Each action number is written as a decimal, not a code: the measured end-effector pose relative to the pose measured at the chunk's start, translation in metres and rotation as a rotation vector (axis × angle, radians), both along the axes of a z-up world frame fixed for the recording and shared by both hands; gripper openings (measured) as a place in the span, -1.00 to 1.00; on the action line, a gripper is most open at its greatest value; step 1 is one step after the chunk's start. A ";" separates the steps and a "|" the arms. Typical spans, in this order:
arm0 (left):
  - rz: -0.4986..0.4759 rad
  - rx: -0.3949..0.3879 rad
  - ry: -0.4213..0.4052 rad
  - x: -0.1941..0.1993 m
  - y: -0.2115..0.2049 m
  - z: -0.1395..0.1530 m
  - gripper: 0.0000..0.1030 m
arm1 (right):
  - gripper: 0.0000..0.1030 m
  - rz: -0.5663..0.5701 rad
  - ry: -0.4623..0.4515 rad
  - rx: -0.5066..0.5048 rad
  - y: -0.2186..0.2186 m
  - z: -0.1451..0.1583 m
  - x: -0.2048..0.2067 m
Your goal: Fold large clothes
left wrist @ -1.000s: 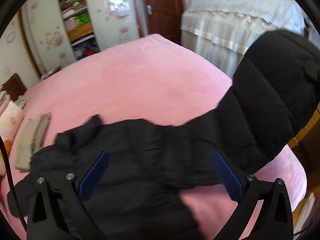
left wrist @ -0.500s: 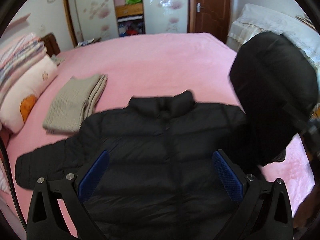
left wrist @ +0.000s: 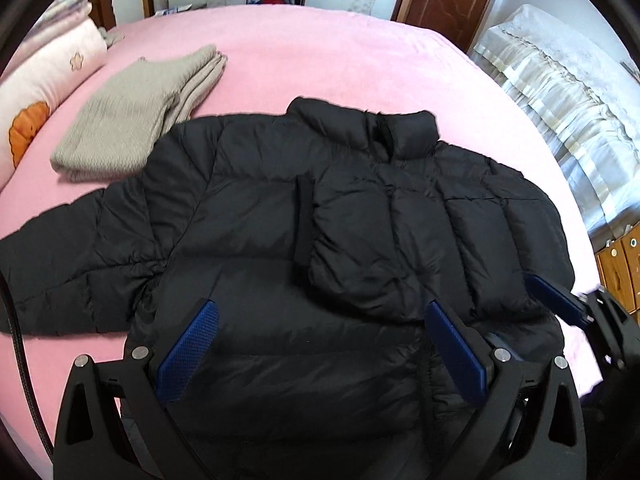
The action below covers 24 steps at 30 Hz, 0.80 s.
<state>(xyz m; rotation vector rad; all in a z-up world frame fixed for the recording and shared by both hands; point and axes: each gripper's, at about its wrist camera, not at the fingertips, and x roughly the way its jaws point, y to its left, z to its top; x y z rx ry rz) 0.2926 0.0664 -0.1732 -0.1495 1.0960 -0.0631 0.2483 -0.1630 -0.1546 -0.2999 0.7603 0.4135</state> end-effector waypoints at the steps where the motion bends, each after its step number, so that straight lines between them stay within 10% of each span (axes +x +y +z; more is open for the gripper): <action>1: 0.003 -0.008 0.002 0.000 0.002 -0.001 0.99 | 0.11 0.002 -0.003 -0.002 0.000 0.001 -0.003; 18: 0.035 -0.174 0.102 0.060 0.021 -0.056 0.80 | 0.11 -0.188 0.030 0.121 -0.082 0.017 -0.012; 24: -0.013 -0.199 0.149 0.083 -0.005 -0.067 -0.76 | 0.11 -0.261 0.042 0.120 -0.115 0.005 -0.019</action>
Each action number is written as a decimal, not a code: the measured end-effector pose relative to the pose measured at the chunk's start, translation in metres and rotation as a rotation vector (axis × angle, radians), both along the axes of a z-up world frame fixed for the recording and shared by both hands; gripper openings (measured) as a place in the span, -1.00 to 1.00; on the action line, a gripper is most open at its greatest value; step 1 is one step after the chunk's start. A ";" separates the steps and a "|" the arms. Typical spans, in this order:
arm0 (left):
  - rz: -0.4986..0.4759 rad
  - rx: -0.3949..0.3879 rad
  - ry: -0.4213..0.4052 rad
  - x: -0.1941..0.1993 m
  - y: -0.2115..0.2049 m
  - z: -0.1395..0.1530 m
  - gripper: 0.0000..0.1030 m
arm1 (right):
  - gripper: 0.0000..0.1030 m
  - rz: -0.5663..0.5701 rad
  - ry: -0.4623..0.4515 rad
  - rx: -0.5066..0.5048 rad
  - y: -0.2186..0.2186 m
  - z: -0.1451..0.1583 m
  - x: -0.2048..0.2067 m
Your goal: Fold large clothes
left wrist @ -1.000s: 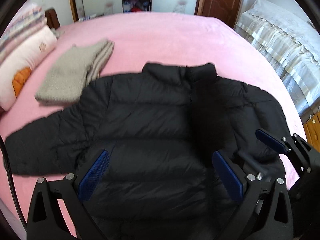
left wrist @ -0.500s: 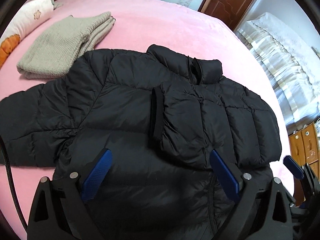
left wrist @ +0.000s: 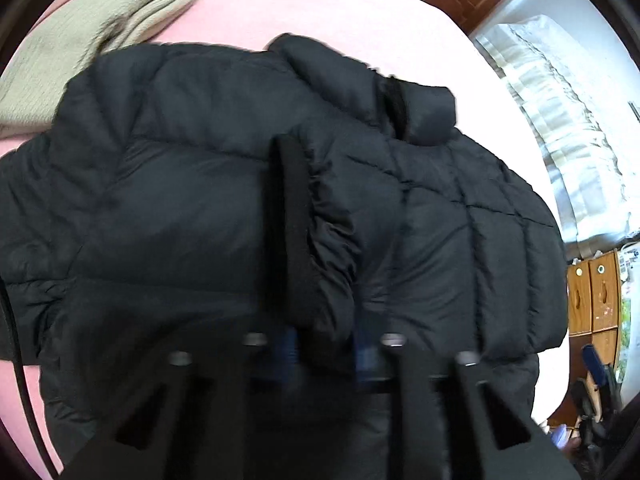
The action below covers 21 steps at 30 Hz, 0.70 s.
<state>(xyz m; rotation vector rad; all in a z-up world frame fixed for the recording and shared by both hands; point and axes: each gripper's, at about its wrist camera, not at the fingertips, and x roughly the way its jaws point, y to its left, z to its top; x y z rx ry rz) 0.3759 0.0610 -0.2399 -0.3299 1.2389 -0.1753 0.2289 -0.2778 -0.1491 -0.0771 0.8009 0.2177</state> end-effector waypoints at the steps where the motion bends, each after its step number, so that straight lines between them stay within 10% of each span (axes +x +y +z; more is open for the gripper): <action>1: -0.010 0.042 -0.016 0.002 -0.008 0.005 -0.78 | 0.11 -0.015 0.002 -0.013 -0.006 -0.003 -0.001; 4: -0.055 0.142 -0.095 0.005 -0.034 0.034 -0.83 | 0.11 -0.088 0.024 -0.041 -0.033 -0.015 0.001; 21: 0.020 0.139 -0.396 -0.016 -0.046 0.182 -0.86 | 0.11 -0.202 0.171 -0.018 -0.067 -0.079 0.075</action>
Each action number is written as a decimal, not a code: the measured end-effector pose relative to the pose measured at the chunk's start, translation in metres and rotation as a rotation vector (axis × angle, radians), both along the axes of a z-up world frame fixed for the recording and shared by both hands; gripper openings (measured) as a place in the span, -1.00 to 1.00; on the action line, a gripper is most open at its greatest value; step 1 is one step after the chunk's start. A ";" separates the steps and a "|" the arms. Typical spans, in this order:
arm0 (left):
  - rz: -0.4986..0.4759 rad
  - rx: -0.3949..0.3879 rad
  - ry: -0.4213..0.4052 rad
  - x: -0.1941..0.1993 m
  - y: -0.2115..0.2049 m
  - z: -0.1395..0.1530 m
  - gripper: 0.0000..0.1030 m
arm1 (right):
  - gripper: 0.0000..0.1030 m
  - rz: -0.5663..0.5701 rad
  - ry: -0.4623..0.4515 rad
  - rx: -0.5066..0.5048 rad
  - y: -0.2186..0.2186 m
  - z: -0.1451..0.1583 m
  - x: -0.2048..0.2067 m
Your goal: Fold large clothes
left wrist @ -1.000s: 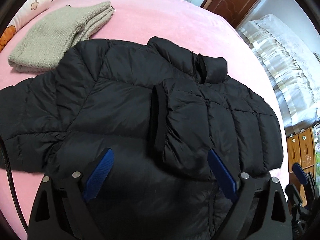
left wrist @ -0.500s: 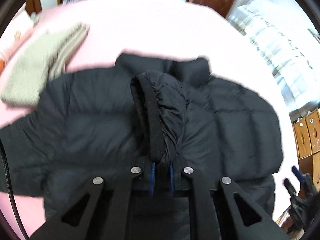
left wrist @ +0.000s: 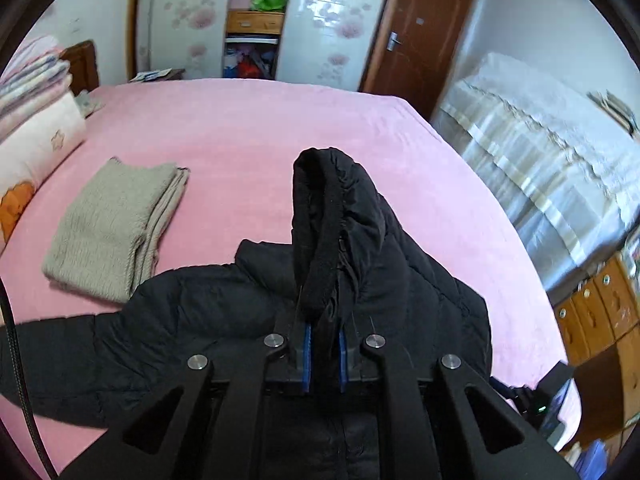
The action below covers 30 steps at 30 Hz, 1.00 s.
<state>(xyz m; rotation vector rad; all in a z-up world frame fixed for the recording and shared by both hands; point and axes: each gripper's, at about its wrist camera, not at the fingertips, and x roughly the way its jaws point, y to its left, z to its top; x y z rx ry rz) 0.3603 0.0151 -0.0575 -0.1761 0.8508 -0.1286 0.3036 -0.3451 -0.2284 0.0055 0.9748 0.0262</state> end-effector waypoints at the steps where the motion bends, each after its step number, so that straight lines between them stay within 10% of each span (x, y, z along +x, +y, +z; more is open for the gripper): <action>1: 0.018 -0.010 0.002 -0.001 0.004 0.001 -0.86 | 0.11 0.006 0.002 -0.019 0.002 -0.004 0.003; 10: 0.142 -0.014 0.002 -0.020 0.052 -0.008 -0.89 | 0.11 -0.029 0.026 -0.027 -0.009 -0.014 0.021; 15: 0.200 0.023 0.107 -0.020 0.074 -0.060 -0.89 | 0.08 -0.082 0.002 0.009 -0.025 -0.015 0.040; 21: 0.211 0.118 0.255 -0.017 0.072 -0.144 -0.89 | -0.50 -0.112 0.000 -0.003 -0.036 -0.021 0.045; 30: 0.162 0.143 0.236 -0.012 0.068 -0.188 -0.81 | -0.52 -0.103 0.048 -0.071 -0.002 -0.031 0.027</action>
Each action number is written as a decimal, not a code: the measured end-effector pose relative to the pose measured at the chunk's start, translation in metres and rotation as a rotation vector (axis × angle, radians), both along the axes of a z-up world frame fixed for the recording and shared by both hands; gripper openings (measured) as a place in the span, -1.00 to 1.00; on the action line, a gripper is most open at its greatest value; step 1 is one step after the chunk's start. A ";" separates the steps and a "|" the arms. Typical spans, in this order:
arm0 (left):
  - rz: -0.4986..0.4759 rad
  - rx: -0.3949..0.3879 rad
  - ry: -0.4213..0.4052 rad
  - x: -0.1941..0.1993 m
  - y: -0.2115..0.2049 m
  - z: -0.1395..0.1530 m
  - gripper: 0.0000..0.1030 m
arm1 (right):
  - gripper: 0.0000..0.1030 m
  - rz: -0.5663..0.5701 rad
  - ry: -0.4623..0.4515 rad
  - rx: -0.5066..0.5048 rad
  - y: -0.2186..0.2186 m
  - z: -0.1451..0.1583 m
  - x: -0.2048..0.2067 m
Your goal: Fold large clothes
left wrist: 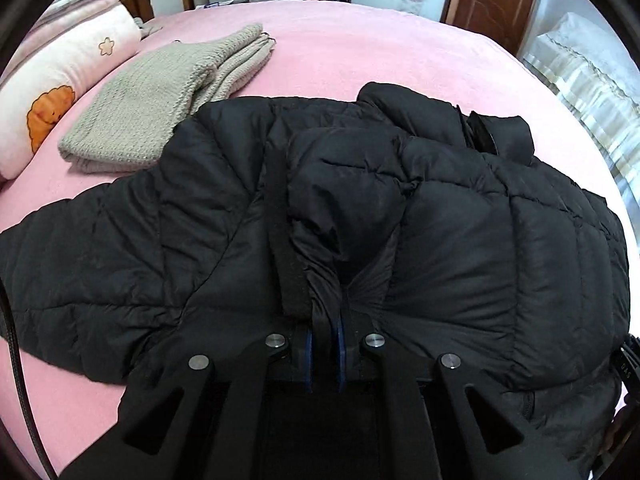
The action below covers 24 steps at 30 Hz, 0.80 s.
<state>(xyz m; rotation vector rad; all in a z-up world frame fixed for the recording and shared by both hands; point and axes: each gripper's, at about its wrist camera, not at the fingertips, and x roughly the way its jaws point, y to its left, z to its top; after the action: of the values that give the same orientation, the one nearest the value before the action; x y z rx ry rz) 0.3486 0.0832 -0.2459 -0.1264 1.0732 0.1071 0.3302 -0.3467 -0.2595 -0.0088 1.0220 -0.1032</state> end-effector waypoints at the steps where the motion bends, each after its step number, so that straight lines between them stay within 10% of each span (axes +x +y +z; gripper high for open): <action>1: -0.010 -0.008 0.002 -0.001 0.000 0.000 -0.78 | -0.52 0.003 0.002 -0.006 0.001 0.000 -0.001; 7: -0.010 -0.111 0.001 -0.018 0.030 0.025 0.31 | -0.14 0.042 0.022 0.017 -0.004 0.020 -0.015; 14: -0.026 -0.045 -0.074 -0.020 0.047 0.081 0.14 | 0.14 0.142 -0.102 -0.013 -0.013 0.094 -0.046; 18: -0.103 -0.048 -0.087 0.004 0.008 0.102 -0.36 | 0.14 0.151 -0.178 -0.017 -0.001 0.131 -0.030; 24: -0.213 -0.025 -0.083 0.049 -0.070 0.094 -0.54 | 0.14 0.211 -0.219 0.029 0.040 0.139 0.024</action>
<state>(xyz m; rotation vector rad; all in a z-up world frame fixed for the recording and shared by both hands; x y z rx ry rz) 0.3978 0.0130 -0.1517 -0.0378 0.9996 -0.1031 0.3545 -0.3064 -0.1207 -0.0773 0.7989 0.1019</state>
